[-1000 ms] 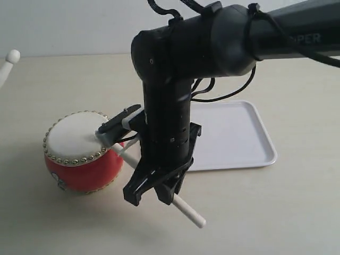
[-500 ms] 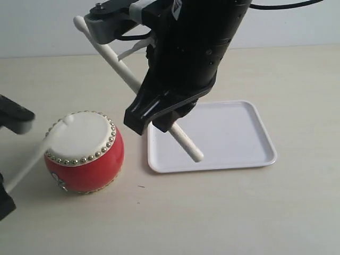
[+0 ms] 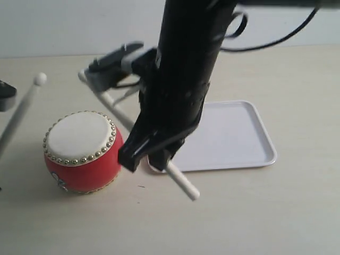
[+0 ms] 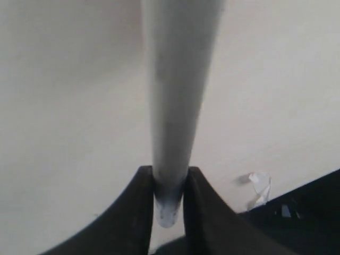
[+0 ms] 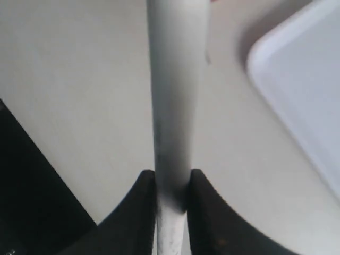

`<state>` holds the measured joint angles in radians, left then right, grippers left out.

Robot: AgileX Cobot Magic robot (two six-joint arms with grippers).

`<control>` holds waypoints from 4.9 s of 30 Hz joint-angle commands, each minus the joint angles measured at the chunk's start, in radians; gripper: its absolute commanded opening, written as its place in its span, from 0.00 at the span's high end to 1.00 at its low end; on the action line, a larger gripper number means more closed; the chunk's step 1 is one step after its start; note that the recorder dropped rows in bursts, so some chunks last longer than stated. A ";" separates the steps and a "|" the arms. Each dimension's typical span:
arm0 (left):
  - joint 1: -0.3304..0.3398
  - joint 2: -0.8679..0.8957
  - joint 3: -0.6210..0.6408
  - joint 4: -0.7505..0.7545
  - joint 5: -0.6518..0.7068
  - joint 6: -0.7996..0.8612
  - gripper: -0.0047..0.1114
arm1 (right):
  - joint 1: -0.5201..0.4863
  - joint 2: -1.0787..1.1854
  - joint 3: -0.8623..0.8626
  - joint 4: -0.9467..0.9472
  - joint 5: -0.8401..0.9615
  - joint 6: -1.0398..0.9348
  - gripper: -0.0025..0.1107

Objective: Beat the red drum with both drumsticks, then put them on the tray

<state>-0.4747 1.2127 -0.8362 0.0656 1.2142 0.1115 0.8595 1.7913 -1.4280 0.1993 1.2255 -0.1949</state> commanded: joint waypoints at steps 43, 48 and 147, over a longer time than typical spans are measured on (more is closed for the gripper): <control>-0.014 -0.472 -0.025 -0.087 0.007 -0.094 0.96 | -0.418 0.223 -0.135 -0.385 -0.004 -0.382 0.98; -0.014 -0.512 -0.025 -0.091 0.007 -0.122 0.96 | -0.418 0.239 -0.147 -0.344 -0.096 -0.558 0.98; -0.014 -0.087 0.394 -1.353 -0.384 0.722 0.96 | -0.283 -0.082 0.397 1.239 -0.072 -1.147 0.51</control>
<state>-0.4835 1.1086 -0.4461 -1.2447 0.8108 0.7979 0.5654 1.7203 -1.0337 1.4251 1.1375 -1.3119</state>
